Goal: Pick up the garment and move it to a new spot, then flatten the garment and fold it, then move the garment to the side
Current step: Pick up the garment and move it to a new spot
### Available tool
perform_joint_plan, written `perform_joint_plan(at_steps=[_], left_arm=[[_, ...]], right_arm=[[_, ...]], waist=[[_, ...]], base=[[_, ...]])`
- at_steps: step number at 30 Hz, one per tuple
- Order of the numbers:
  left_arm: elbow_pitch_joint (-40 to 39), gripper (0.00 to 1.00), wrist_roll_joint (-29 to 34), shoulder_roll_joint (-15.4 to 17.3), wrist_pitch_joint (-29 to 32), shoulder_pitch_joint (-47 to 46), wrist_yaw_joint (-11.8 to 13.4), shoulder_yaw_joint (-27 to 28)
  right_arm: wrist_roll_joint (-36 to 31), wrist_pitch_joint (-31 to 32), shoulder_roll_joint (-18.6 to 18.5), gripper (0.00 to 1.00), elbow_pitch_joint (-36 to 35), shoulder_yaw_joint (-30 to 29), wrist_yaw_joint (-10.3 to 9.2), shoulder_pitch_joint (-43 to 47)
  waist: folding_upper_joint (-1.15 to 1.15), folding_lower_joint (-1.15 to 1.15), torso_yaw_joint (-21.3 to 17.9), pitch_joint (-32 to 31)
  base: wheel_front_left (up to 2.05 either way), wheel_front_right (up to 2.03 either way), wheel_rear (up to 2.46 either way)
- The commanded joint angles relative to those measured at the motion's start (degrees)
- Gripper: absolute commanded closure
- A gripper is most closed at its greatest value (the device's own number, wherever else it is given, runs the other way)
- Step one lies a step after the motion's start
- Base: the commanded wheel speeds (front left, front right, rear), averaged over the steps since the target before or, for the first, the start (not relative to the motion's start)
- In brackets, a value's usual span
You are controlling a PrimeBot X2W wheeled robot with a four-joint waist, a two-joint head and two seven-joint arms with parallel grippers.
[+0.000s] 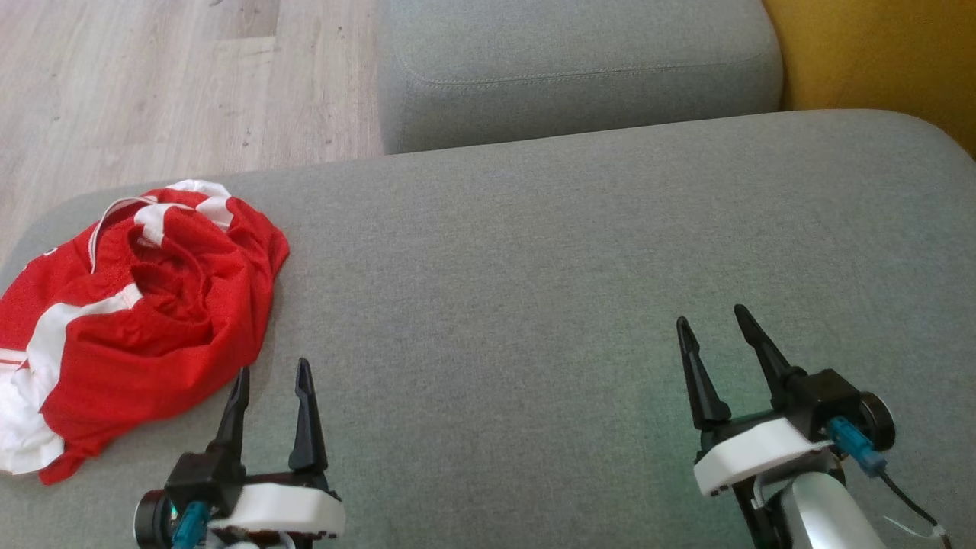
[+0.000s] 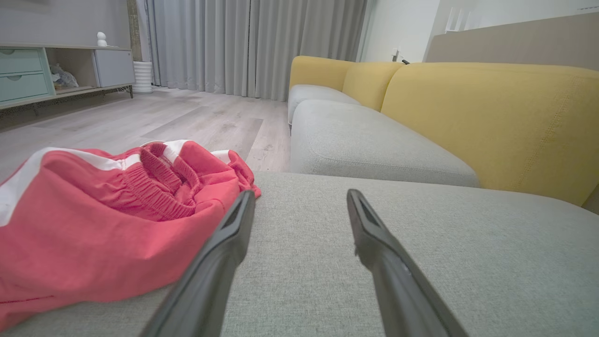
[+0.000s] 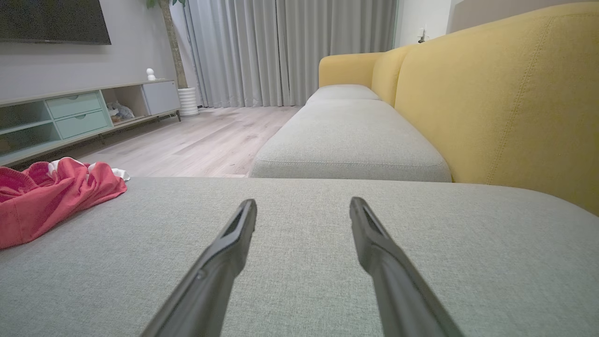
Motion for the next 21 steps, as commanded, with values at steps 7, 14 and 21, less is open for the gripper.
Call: perform_joint_plan(at_steps=[7,14,21], left_arm=[[-1.7,0.0,2.5,0.4,-0.5,-3.3,1.6,1.8],[-2.3,0.0,4.9,0.4,-0.5,-3.5,3.7,1.7],[-2.2,0.0,5.4,0.4,-0.5,-2.8,4.3,2.3]], right_arm=[[0.0,-0.6,-0.3,0.0,-1.8,1.1,0.44,-3.1],[-0.1,-0.6,-0.3,0.0,-2.4,1.2,0.44,-2.9],[-0.3,-0.6,-0.3,0.0,-2.7,1.3,0.44,-2.5]], waist=[[0.0,0.0,0.9,0.3],[0.0,0.0,5.3,1.3],[0.0,0.0,11.8,1.6]], base=[[0.0,0.0,0.0],[0.0,0.0,0.0],[0.0,0.0,0.0]])
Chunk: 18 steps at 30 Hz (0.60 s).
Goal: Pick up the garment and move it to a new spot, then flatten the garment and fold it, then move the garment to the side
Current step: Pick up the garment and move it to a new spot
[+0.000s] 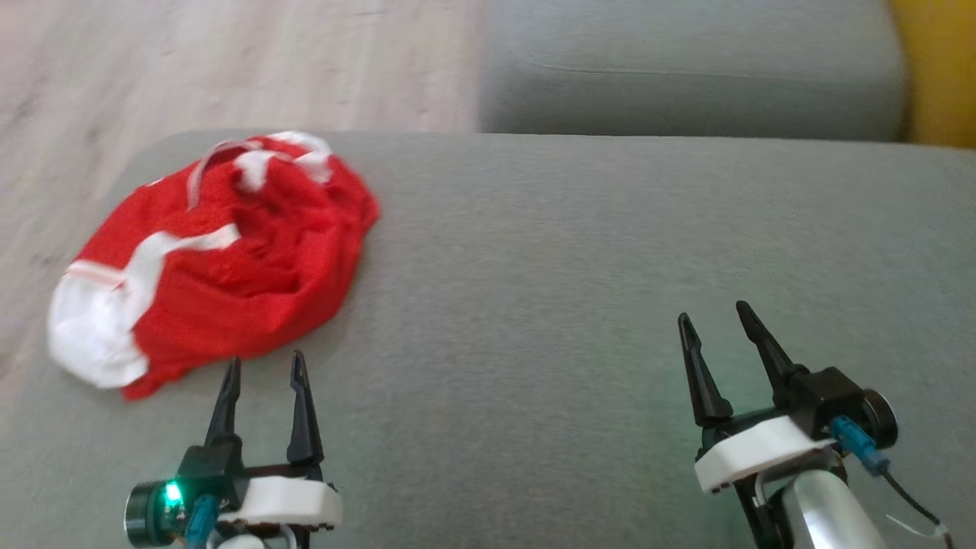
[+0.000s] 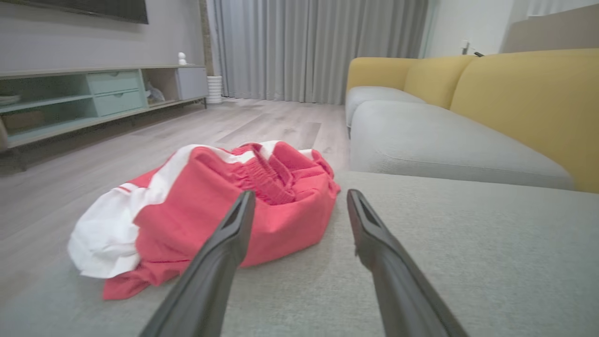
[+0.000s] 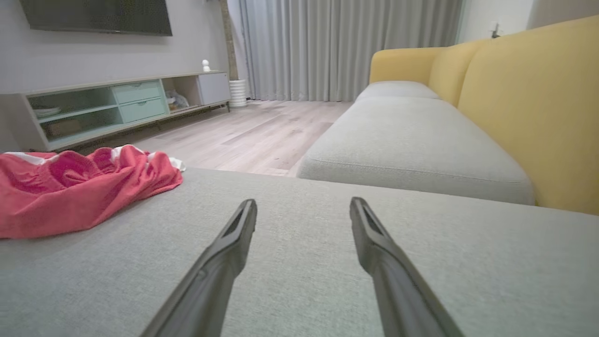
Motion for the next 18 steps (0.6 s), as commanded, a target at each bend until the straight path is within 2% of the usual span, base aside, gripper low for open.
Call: perform_joint_plan(at_steps=[1,9,14,18], left_arm=[[-1.9,0.0,0.4,0.4,-0.5,-2.0,0.4,2.0],[-2.5,0.0,1.0,0.4,-0.5,-1.4,0.6,3.4],[-3.7,0.0,1.3,0.4,-0.5,-2.0,1.0,4.1],[-5.6,0.0,2.3,0.4,-0.5,-5.3,1.0,4.1]], right_arm=[[-0.3,-0.6,-0.3,0.0,-2.0,1.4,0.44,-2.5],[-0.6,-0.6,-0.3,0.0,-2.5,0.8,0.44,-2.4],[-2.1,-0.6,-0.3,0.0,-2.8,-0.3,0.44,-2.8],[-4.9,-0.6,-0.3,0.0,-2.9,-1.4,0.44,-3.8]], waist=[[0.0,0.0,3.3,0.3],[0.0,0.0,12.5,1.5],[0.0,0.0,15.9,3.9],[0.0,0.0,16.9,7.7]], base=[[0.0,0.0,0.0],[0.0,0.0,0.0],[0.0,0.0,0.0],[0.0,0.0,0.0]])
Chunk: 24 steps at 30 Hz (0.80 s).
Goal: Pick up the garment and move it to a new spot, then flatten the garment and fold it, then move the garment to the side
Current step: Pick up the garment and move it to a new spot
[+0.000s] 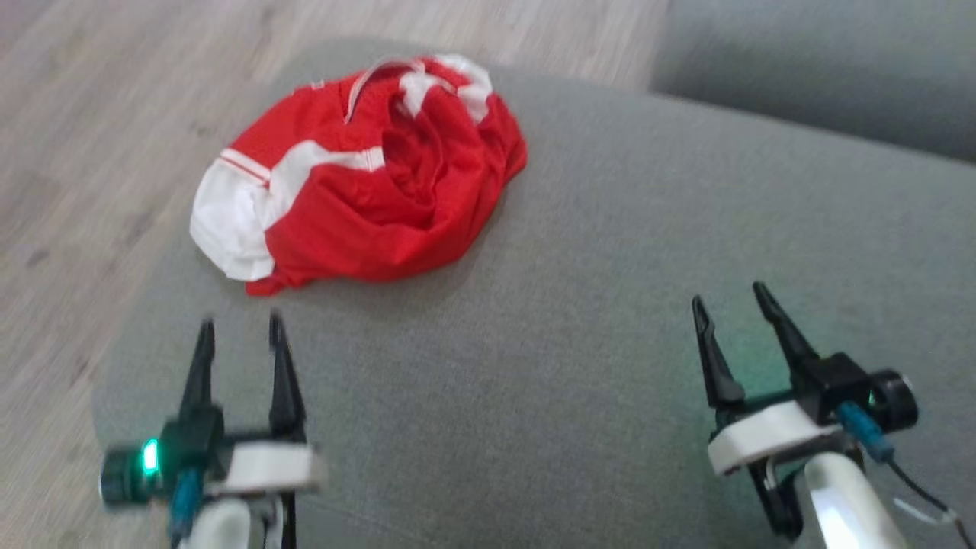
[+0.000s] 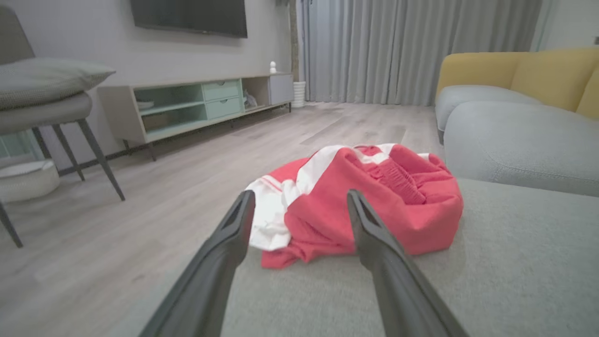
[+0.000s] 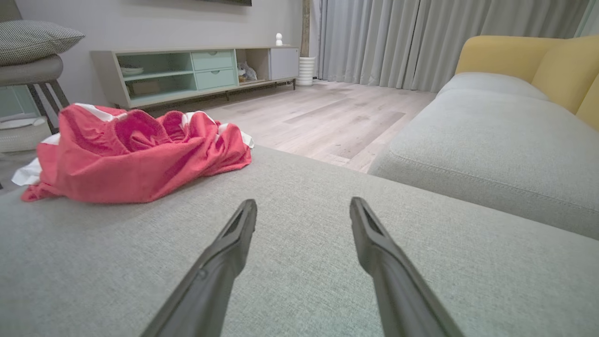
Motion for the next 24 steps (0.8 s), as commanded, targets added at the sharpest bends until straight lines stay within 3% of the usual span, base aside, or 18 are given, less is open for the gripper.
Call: perform_joint_plan(at_steps=[1,7,12,16,24], left_arm=[[-3.1,0.0,1.9,0.4,-0.5,-6.1,-0.5,1.9],[-2.9,0.0,7.1,3.5,-0.5,-18.1,-3.0,1.1],[8.0,0.0,7.2,4.0,-0.5,-29.1,-3.0,1.1],[21.5,0.0,6.7,2.3,2.0,-39.3,-0.8,0.6],[35.1,0.0,5.0,0.8,3.9,-45.2,2.6,-0.7]], right_arm=[[-1.7,-0.6,-0.3,0.0,-1.9,0.5,0.44,-3.6],[-5.5,-0.6,-2.9,0.0,-3.1,-0.7,0.44,-6.9],[-6.2,-0.6,-7.0,0.0,-4.6,-1.0,0.44,-9.5],[-6.9,-0.6,-11.2,0.0,-5.6,-1.9,0.44,-10.2],[-6.7,-0.6,-14.7,0.0,-7.2,-3.3,0.44,-10.0]], waist=[[0.0,0.0,1.3,4.3],[0.0,0.0,0.0,11.3],[0.0,0.0,-1.8,16.6],[0.0,0.0,-2.5,21.2],[0.0,0.0,-2.8,24.9]], base=[[0.0,0.0,0.0],[0.0,0.0,0.0],[0.0,0.0,0.0],[0.0,0.0,0.0],[0.0,0.0,0.0]])
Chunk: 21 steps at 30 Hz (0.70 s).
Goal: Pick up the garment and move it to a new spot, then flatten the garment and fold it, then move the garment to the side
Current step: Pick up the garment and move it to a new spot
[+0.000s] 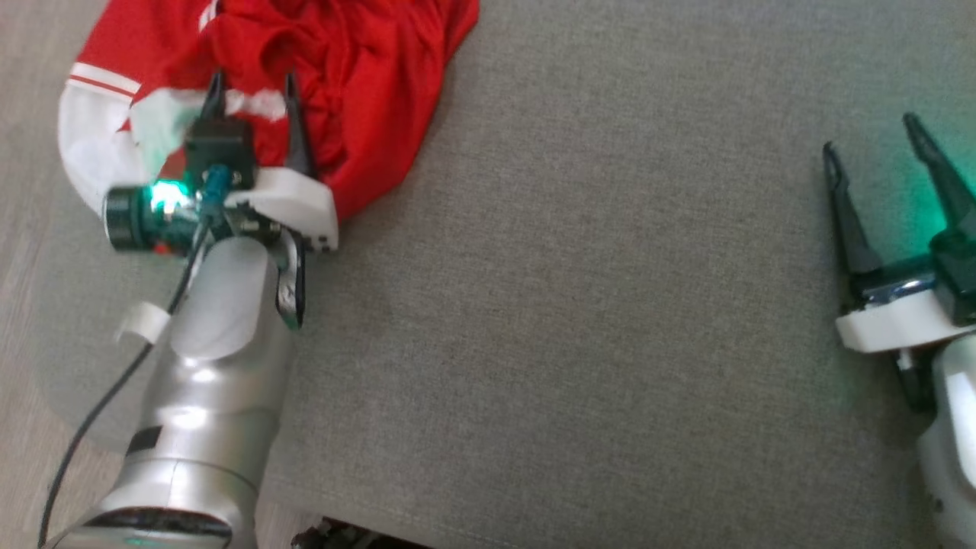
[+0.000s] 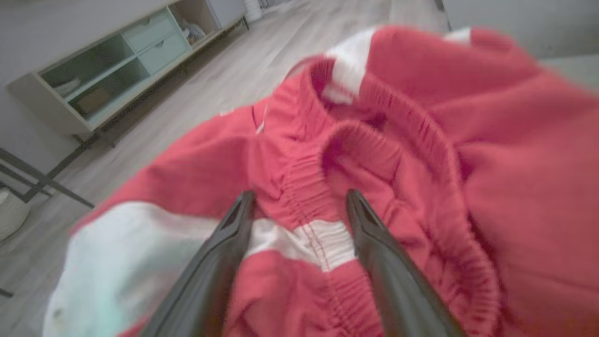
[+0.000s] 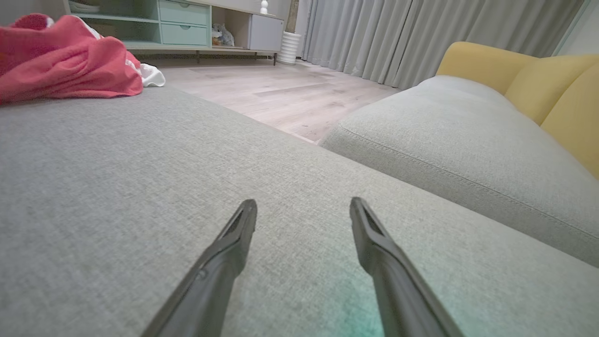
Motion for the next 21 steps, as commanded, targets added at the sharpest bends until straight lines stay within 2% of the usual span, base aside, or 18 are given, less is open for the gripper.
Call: perform_joint_plan(at_steps=[1,3,4,5,10,14,17,21], left_arm=[[0.0,0.0,-0.3,2.2,0.1,-0.6,0.9,1.3],[2.5,0.0,-1.0,2.1,-0.6,-1.3,1.1,1.3],[3.3,0.53,-1.3,2.0,-1.3,-1.7,1.2,1.2],[3.8,1.0,-1.4,2.0,-2.0,-2.0,1.4,1.1],[3.5,1.0,-1.8,2.0,-4.1,-3.7,0.6,0.5],[-2.4,1.0,-1.1,3.3,-4.3,-4.7,-0.2,-0.2],[-8.7,1.0,-0.5,4.9,-4.4,-4.9,-1.3,-0.7],[-16.2,1.0,0.0,7.3,-4.4,-6.3,-4.1,-1.7]], right_arm=[[-0.2,0.1,-0.9,0.0,1.3,0.6,0.39,0.7],[-0.4,0.1,-0.9,0.0,1.1,0.6,0.39,0.5],[-0.4,0.1,-0.8,0.0,1.1,0.7,0.39,0.4],[-0.5,0.1,-0.7,0.0,1.2,0.7,0.39,0.2],[-0.3,0.1,0.4,0.0,1.8,0.8,0.39,0.0],[0.2,0.1,2.6,0.0,2.6,1.8,0.39,-0.6],[0.7,0.1,5.1,0.0,3.3,3.1,0.39,-1.3],[1.5,0.1,8.2,0.0,4.3,5.6,0.39,-2.4]], waist=[[0.0,0.0,-0.3,0.9],[0.0,0.0,-0.5,1.2],[0.0,0.0,-0.5,1.3],[0.0,0.0,-0.5,1.3],[0.0,0.0,-0.3,0.1],[0.0,0.0,-1.3,-2.9],[0.0,0.0,-3.6,-6.0],[0.0,0.0,-9.2,-10.2]], base=[[0.0,0.0,0.0],[0.0,0.0,0.0],[0.0,0.0,0.0],[0.0,0.0,0.0],[0.0,0.0,0.0],[0.0,0.0,0.0],[0.0,0.0,0.0],[0.0,0.0,0.0]])
